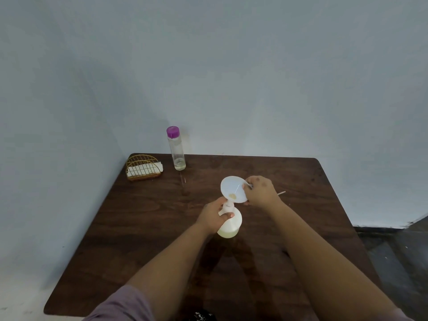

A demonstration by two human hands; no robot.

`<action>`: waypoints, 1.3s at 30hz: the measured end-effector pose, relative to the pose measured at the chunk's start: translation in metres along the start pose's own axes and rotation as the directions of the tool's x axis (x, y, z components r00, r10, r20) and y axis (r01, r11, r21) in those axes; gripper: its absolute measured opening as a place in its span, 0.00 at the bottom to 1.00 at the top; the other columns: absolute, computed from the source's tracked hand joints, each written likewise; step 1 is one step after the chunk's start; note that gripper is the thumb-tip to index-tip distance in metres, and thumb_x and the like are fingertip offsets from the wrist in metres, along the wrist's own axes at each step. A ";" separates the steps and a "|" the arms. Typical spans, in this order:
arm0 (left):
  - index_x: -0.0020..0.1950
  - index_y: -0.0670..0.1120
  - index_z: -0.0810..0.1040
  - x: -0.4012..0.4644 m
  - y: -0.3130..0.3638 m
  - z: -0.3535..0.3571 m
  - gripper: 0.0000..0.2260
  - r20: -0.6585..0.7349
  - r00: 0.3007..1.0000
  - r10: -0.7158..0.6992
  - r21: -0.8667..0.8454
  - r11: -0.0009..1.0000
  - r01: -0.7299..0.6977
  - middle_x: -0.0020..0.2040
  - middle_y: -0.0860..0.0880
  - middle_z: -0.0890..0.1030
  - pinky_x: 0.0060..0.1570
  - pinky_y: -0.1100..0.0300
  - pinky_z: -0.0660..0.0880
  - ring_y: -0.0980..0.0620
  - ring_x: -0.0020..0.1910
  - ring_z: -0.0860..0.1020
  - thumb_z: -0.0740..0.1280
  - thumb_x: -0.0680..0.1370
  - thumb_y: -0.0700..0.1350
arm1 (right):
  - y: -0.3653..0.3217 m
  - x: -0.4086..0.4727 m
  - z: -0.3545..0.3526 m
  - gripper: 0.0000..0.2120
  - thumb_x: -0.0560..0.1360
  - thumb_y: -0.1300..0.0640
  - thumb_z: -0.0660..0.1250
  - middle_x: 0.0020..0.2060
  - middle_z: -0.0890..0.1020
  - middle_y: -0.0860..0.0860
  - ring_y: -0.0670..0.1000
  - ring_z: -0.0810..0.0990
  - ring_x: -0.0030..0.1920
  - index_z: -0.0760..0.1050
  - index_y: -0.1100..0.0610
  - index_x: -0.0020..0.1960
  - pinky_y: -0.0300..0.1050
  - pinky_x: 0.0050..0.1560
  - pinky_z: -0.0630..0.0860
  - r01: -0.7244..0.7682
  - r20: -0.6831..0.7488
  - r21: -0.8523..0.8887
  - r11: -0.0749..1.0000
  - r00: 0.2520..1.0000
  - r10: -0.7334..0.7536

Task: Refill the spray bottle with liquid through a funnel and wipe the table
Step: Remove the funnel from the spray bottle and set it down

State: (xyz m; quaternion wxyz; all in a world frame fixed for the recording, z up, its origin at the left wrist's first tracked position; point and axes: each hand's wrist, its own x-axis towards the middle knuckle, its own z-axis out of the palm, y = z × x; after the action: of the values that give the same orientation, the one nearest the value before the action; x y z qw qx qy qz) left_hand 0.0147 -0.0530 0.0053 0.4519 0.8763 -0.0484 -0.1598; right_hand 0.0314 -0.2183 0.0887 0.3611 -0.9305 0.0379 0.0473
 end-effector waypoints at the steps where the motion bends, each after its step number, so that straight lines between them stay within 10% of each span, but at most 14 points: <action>1: 0.69 0.50 0.72 -0.001 0.001 0.000 0.21 -0.003 1.000 -0.002 -0.001 1.000 0.002 0.67 0.49 0.77 0.65 0.49 0.73 0.47 0.64 0.75 0.69 0.78 0.50 | 0.000 0.001 0.000 0.13 0.80 0.57 0.61 0.59 0.78 0.56 0.47 0.77 0.40 0.75 0.61 0.61 0.27 0.29 0.72 0.014 -0.001 -0.010 1.000 1.000 -0.014; 9: 0.71 0.51 0.70 -0.002 0.001 0.001 0.22 -0.006 1.000 -0.018 -0.019 1.000 0.018 0.68 0.50 0.75 0.66 0.50 0.72 0.47 0.66 0.74 0.69 0.78 0.50 | 0.005 0.001 0.003 0.14 0.79 0.56 0.61 0.60 0.78 0.56 0.54 0.81 0.51 0.75 0.61 0.62 0.43 0.51 0.79 -0.004 -0.011 -0.040 0.999 1.000 0.004; 19: 0.70 0.49 0.72 -0.001 0.005 0.001 0.21 -0.007 1.000 -0.026 -0.044 0.999 0.026 0.68 0.49 0.76 0.67 0.51 0.71 0.47 0.67 0.74 0.69 0.78 0.48 | 0.000 0.000 0.001 0.15 0.80 0.56 0.60 0.60 0.78 0.57 0.53 0.77 0.56 0.74 0.62 0.63 0.37 0.50 0.69 0.041 -0.019 -0.085 0.996 0.999 -0.042; 26: 0.72 0.51 0.66 -0.002 0.013 -0.006 0.25 0.063 0.998 0.009 0.069 0.998 -0.013 0.68 0.49 0.73 0.65 0.50 0.71 0.47 0.67 0.72 0.70 0.77 0.50 | 0.002 0.005 -0.012 0.12 0.79 0.58 0.59 0.44 0.80 0.56 0.42 0.78 0.26 0.78 0.60 0.55 0.31 0.25 0.69 -0.061 -0.015 0.169 0.984 0.998 0.065; 31: 0.77 0.51 0.59 -0.002 0.031 -0.033 0.43 0.088 0.991 -0.105 -0.129 0.985 0.116 0.73 0.46 0.67 0.64 0.53 0.70 0.45 0.71 0.68 0.78 0.68 0.53 | 0.002 0.008 -0.026 0.11 0.78 0.58 0.59 0.39 0.82 0.56 0.41 0.76 0.22 0.79 0.60 0.51 0.32 0.24 0.69 -0.125 -0.012 0.290 0.949 0.991 0.134; 39: 0.63 0.46 0.76 0.013 0.080 -0.081 0.12 0.035 0.979 -0.202 -0.637 0.750 0.178 0.60 0.43 0.79 0.52 0.55 0.80 0.44 0.57 0.80 0.56 0.85 0.45 | -0.014 0.030 -0.021 0.15 0.80 0.51 0.60 0.39 0.82 0.57 0.43 0.78 0.24 0.79 0.62 0.52 0.33 0.27 0.72 -0.151 0.024 0.414 0.898 0.988 0.155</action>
State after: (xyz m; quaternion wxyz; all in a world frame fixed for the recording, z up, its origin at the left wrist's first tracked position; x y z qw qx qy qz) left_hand 0.0580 -0.0396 0.1105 0.7038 0.6745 0.1060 -0.1959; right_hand 0.0634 -0.2232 0.1095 0.5453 -0.8270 0.1217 0.0622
